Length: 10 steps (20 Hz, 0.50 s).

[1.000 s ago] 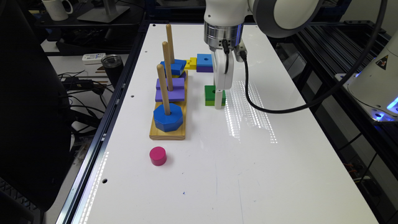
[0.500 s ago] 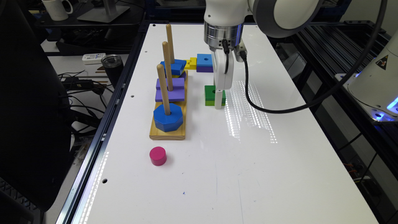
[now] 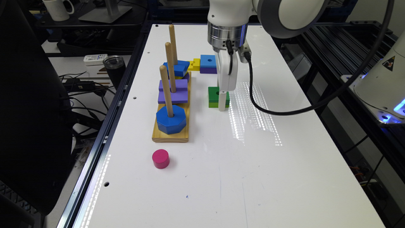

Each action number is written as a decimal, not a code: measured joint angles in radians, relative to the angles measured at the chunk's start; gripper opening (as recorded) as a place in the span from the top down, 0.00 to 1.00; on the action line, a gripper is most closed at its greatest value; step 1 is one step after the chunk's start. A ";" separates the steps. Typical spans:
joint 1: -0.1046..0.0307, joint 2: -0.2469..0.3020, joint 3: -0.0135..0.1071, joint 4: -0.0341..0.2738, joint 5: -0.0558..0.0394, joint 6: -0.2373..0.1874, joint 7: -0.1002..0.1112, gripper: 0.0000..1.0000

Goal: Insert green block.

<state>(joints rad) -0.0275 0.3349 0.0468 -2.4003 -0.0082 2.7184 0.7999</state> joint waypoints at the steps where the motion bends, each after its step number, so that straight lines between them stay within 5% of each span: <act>1: 0.000 -0.004 0.000 -0.001 0.0000 -0.001 0.000 1.00; 10: 0.000 -0.075 0.001 -0.004 0.0006 -0.064 0.000 1.00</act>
<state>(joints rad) -0.0276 0.2603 0.0474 -2.4044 -0.0076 2.6547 0.8002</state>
